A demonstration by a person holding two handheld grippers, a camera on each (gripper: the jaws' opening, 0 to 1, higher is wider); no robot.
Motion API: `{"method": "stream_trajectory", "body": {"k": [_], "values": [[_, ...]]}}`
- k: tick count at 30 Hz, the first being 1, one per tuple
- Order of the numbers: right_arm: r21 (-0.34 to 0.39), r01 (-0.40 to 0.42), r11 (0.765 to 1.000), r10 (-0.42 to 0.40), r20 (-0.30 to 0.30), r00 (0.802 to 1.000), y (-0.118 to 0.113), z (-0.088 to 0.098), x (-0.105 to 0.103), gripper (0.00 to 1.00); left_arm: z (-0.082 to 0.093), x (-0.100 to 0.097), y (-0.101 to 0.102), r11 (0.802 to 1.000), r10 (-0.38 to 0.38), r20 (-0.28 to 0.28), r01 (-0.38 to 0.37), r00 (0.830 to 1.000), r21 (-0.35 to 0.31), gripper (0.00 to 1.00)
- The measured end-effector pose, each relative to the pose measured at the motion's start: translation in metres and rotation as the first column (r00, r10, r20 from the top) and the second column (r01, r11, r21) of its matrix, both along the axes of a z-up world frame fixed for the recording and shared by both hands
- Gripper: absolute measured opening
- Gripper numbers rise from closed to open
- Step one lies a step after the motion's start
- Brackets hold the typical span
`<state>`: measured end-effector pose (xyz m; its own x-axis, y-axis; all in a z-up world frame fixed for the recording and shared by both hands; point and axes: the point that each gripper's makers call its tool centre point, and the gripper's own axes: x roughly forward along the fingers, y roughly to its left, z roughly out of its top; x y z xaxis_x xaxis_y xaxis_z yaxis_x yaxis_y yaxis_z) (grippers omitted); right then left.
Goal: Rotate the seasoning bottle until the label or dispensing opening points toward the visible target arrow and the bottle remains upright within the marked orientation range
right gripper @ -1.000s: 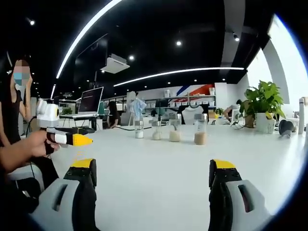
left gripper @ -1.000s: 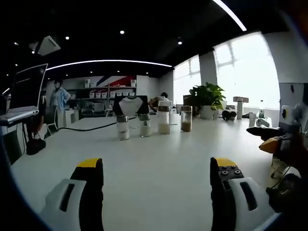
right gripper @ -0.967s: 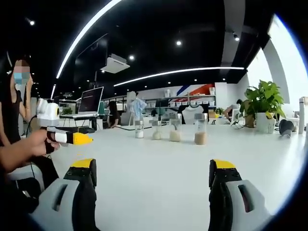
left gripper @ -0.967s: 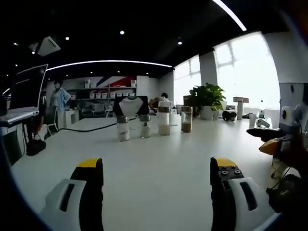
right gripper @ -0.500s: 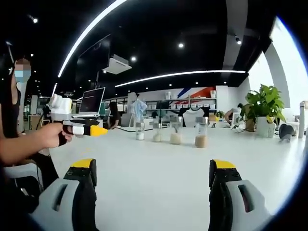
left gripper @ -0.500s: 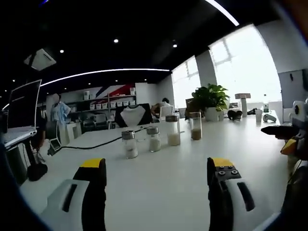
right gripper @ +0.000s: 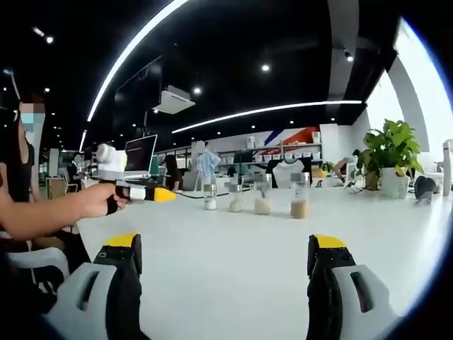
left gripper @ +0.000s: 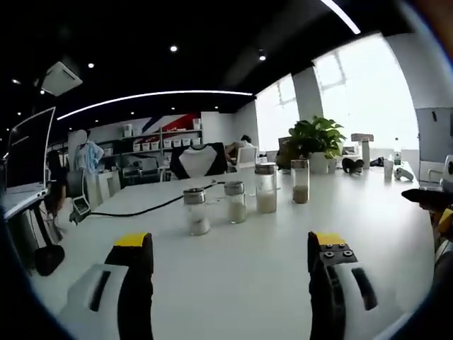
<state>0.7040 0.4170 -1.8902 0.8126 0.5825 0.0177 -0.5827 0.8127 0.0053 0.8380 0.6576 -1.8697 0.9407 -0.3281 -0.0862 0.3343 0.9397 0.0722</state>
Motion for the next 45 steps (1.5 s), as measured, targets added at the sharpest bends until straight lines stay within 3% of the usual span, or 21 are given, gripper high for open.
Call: {"method": "stream_trajectory", "body": {"k": [4, 11, 15, 20, 29, 31, 37, 42, 45], "values": [[0.0, -0.005, 1.0, 0.005, 0.005, 1.0, 0.002, 0.0, 0.0, 0.99, 0.007, 0.013, 0.001, 0.998, -0.011, 0.0, 0.011, 1.0, -0.055, 0.99], [-0.008, -0.021, 1.0, 0.022, 0.013, 1.0, 0.012, 0.001, -0.003, 0.99, 0.004, 0.039, 0.012, 0.999, 0.026, -0.017, -0.027, 1.0, -0.036, 0.99], [-0.01, -0.027, 1.0, 0.027, 0.013, 1.0, 0.017, -0.001, -0.003, 0.99, 0.004, 0.057, 0.022, 0.998, 0.063, -0.001, -0.063, 0.998, -0.032, 0.95], [-0.021, -0.037, 0.999, 0.037, 0.017, 0.999, 0.022, -0.001, -0.004, 0.99, 0.009, 0.074, 0.028, 0.991, 0.081, 0.027, -0.078, 0.996, -0.109, 0.84], [-0.029, -0.04, 0.999, 0.04, 0.003, 0.999, 0.024, -0.007, -0.002, 0.99, 0.006, 0.101, 0.014, 0.998, 0.05, 0.079, -0.048, 0.996, -0.03, 0.68], [-0.036, -0.042, 0.998, 0.042, 0.004, 0.999, 0.024, -0.008, -0.002, 0.99, 0.003, 0.108, 0.017, 0.997, 0.071, 0.084, -0.071, 0.994, -0.003, 0.61], [-0.067, -0.036, 0.997, 0.037, 0.012, 0.999, 0.023, -0.011, 0.001, 0.99, -0.005, 0.13, 0.016, 0.997, 0.072, 0.062, -0.073, 0.995, 0.01, 0.59], [-0.045, -0.038, 0.998, 0.038, 0.0, 0.999, 0.021, -0.015, 0.003, 0.99, -0.004, 0.147, 0.013, 0.999, 0.049, 0.078, -0.048, 0.996, -0.016, 0.56], [-0.044, -0.035, 0.998, 0.036, 0.007, 0.999, 0.02, -0.013, 0.003, 0.99, -0.007, 0.157, 0.014, 0.999, 0.051, 0.062, -0.051, 0.997, 0.012, 0.56]]}}
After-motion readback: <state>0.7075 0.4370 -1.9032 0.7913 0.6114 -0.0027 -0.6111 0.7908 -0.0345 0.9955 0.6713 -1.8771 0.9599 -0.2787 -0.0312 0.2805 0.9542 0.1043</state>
